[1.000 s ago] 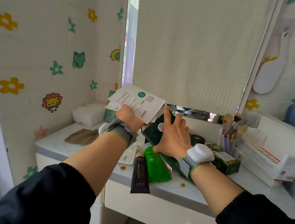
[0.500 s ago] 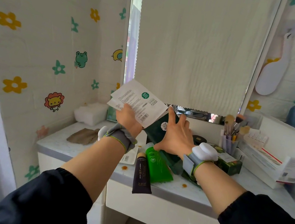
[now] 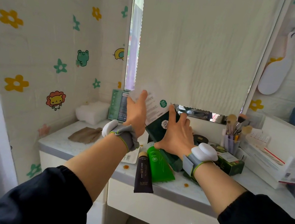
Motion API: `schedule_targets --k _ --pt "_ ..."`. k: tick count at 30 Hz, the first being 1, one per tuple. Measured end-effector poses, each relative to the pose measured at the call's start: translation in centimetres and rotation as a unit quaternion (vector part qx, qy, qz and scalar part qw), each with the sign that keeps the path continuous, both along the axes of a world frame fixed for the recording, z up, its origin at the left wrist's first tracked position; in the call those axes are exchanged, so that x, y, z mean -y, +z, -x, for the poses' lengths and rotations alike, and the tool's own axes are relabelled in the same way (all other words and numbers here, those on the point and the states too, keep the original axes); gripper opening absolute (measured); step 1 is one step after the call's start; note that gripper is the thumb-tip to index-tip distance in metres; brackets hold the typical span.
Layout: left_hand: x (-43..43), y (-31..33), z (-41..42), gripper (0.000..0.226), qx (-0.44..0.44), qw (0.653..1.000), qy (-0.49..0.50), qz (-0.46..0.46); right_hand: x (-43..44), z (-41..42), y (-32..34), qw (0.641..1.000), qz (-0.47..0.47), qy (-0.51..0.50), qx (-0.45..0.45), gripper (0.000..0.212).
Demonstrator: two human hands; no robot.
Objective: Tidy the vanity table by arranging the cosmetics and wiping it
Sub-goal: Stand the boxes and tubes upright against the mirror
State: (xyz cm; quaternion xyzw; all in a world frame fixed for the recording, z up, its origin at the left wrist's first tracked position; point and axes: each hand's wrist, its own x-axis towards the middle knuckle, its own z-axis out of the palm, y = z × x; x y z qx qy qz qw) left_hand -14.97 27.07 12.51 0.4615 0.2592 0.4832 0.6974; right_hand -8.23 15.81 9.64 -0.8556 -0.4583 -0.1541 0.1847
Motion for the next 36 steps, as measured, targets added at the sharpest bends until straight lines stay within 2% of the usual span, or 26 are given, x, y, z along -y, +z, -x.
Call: schedule_targets --k 6,9,12,14,15,16,17,18,20,21,22,24,26,31,36 --pt "0.2 0.1 0.4 0.030 -0.073 0.997 -0.024 -0.013 -0.1 0.0 0.0 1.000 -0.008 -0.011 -0.004 0.137" --pt "0.2 -0.2 0.8 0.035 -0.119 0.991 -0.040 -0.045 -0.3 0.0 0.0 1.000 -0.026 -0.009 -0.009 0.137" --pt "-0.7 -0.6 1.2 0.040 -0.147 0.986 0.009 -0.080 -0.7 0.2 0.2 0.999 -0.027 -0.016 -0.004 0.137" --pt "-1.9 -1.3 1.7 0.028 -0.169 0.979 0.048 -0.103 -1.0 0.5 0.0 0.999 -0.027 -0.038 -0.014 0.135" --pt "-2.8 -1.9 2.0 0.021 -0.211 0.967 0.053 -0.133 -1.1 0.6 0.0 0.998 -0.029 -0.048 -0.015 0.134" --pt "-3.6 -2.7 2.5 0.016 -0.273 0.945 0.043 -0.177 -1.3 0.7 -0.2 0.998 -0.028 -0.053 -0.013 0.134" --pt "-4.4 -3.6 2.9 0.014 -0.351 0.908 0.013 -0.227 -1.4 0.7 -0.3 0.998 -0.024 -0.053 -0.008 0.134" --pt "-4.9 -4.4 3.4 0.015 -0.434 0.856 -0.029 -0.281 -1.7 0.8 -0.4 0.999 -0.019 -0.050 -0.004 0.135" --pt "-5.3 -5.5 4.5 0.031 -0.579 0.716 -0.110 -0.373 -2.2 1.1 -0.6 0.999 -0.010 -0.044 0.007 0.134" --pt "-5.2 -5.9 5.1 0.042 -0.625 0.654 -0.137 -0.403 -2.5 1.3 -0.6 0.999 -0.007 -0.041 0.013 0.133" --pt "-5.1 -6.3 5.7 0.053 -0.656 0.605 -0.158 -0.423 -2.7 1.5 -0.6 0.999 -0.004 -0.037 0.020 0.133" --pt "-5.3 -6.9 6.5 0.070 -0.696 0.538 -0.186 -0.437 -3.2 1.8 -0.6 0.999 -0.002 -0.032 0.029 0.133" --pt "-5.7 -7.5 7.0 0.079 -0.722 0.502 -0.204 -0.431 -3.6 2.0 -0.6 0.999 0.002 -0.030 0.027 0.134" --pt "-6.1 -7.7 6.9 0.078 -0.732 0.442 -0.200 -0.478 -4.1 2.0 -0.9 0.999 0.012 -0.029 0.026 0.137" --pt "-7.2 -8.9 6.6 0.066 -0.718 0.416 -0.166 -0.533 -4.3 1.7 -1.3 0.999 0.015 -0.029 0.020 0.138"
